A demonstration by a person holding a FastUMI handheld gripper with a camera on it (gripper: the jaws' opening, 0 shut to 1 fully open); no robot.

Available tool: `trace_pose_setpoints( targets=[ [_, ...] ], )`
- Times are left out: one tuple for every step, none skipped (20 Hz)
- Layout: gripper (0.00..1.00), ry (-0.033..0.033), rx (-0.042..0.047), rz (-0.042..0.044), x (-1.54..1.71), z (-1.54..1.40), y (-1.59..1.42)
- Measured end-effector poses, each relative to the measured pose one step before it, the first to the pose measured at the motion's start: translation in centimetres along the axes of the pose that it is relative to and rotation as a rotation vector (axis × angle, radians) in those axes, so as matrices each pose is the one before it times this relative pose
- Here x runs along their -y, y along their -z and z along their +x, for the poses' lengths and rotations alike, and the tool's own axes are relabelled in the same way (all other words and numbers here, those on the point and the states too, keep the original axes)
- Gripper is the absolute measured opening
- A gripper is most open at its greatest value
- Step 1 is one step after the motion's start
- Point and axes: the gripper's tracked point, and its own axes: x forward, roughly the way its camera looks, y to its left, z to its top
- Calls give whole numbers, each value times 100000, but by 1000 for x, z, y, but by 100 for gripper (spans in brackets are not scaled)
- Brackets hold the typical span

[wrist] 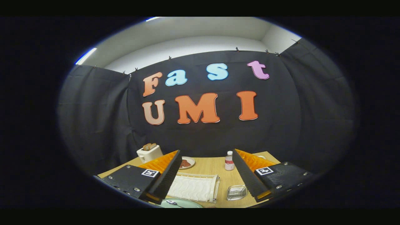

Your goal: Take the plate from the dish rack, then take the spoon from the basket and place it into the plate.

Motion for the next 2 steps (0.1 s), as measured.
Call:
trace_pose_setpoints(
  targets=[
    [96,969,598,80,205,123,-63],
    [96,686,720,143,197,101,-34]
  ],
)
